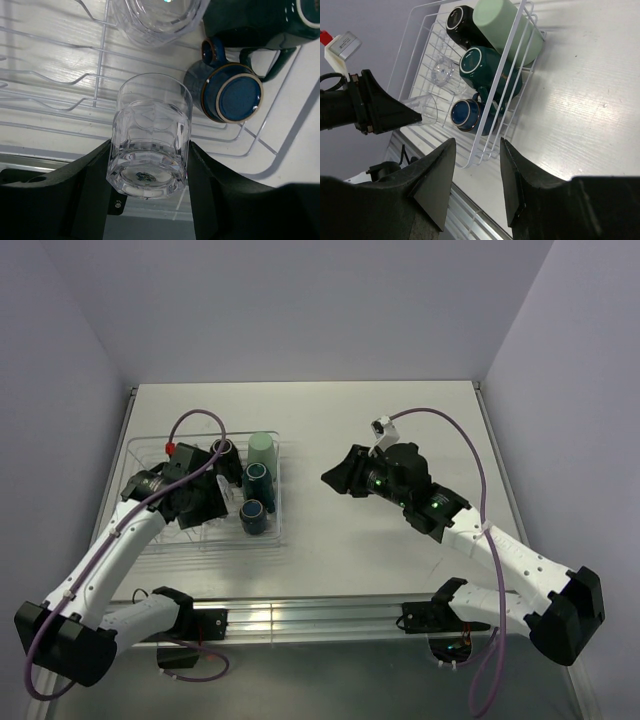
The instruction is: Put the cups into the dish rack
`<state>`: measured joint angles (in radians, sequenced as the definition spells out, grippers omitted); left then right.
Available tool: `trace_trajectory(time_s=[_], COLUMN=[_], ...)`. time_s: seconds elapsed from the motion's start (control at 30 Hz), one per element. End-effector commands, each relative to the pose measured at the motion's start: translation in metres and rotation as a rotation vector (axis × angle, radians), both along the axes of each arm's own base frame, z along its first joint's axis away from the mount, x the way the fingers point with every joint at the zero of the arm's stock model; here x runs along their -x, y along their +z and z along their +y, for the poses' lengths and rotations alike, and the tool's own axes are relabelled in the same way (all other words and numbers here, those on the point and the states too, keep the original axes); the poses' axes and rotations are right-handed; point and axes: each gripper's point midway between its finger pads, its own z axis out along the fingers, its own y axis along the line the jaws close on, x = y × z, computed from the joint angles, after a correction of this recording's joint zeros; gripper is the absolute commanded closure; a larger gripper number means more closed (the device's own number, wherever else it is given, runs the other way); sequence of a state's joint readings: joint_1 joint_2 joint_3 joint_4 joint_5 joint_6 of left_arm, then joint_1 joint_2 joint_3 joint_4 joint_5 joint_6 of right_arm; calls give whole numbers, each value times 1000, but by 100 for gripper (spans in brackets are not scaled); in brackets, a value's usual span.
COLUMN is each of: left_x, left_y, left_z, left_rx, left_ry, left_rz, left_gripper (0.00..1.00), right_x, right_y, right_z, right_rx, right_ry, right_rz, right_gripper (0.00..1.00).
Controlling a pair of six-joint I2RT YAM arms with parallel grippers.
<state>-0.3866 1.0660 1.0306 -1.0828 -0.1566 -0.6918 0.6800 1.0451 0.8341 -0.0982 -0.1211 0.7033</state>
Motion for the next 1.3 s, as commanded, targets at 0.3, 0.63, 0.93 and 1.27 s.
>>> trace_trajectory(time_s=[0.3,0.63,0.93,1.27], left_x=[-24,-29,-29,-28], left_y=[-31,-52,-68,-80], left_z=[7,7,5,7], left_rx=[-15,-28,-37,-60], left_ry=[-8,-22,-37,-29], left_rz=[44,128,194,249], left_gripper=[100,100,100,93], right_x=[-1,-1,-1,-1], right_y=[1,-4,-8,-14], right_z=[1,3,1,2], right_rx=[8,13,26,39], right_ry=[16,26,24,32], right_rz=[-29,-22,-22,-15], right_gripper=[52,52,52,52])
